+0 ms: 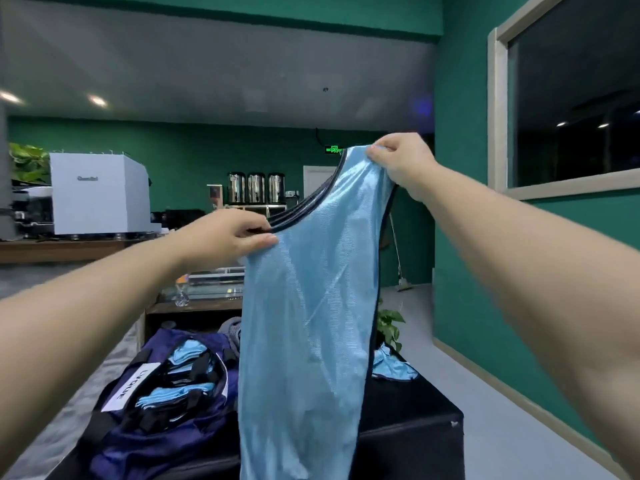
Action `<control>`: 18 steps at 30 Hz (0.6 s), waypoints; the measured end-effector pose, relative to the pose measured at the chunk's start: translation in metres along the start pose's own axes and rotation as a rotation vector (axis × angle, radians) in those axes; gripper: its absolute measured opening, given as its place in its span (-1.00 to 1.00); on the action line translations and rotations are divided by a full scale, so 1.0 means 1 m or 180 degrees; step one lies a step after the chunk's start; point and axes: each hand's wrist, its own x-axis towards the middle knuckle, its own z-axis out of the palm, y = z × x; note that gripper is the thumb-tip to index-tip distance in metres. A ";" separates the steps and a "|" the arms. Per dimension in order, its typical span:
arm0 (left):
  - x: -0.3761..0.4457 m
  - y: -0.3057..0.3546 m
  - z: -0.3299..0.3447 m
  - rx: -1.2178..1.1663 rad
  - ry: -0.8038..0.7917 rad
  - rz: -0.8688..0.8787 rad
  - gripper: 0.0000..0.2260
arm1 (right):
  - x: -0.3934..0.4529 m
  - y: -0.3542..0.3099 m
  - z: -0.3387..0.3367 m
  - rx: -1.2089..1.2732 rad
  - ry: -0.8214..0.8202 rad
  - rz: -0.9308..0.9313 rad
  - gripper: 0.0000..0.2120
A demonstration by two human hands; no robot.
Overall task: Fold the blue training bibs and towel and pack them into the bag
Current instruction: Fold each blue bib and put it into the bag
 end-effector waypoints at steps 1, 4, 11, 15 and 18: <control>0.000 0.000 0.001 -0.0284 0.0182 -0.0060 -0.81 | 0.000 0.001 0.000 0.0076 0.0016 0.0023 -0.89; -0.001 -0.001 0.012 -0.0927 0.0462 -0.0263 -0.85 | 0.001 0.007 0.006 0.0120 -0.0125 0.0068 -0.88; 0.009 -0.022 0.061 -0.1552 0.0845 -0.0659 -0.94 | 0.007 0.045 0.042 0.0184 -0.0271 0.0143 -0.83; 0.017 -0.050 0.113 -0.2220 0.0735 -0.1129 -0.94 | 0.008 0.084 0.076 0.0152 -0.0539 0.0343 -0.84; 0.020 -0.080 0.167 -0.2524 0.0473 -0.1465 -0.90 | 0.005 0.123 0.107 0.0109 -0.0738 0.0534 -0.82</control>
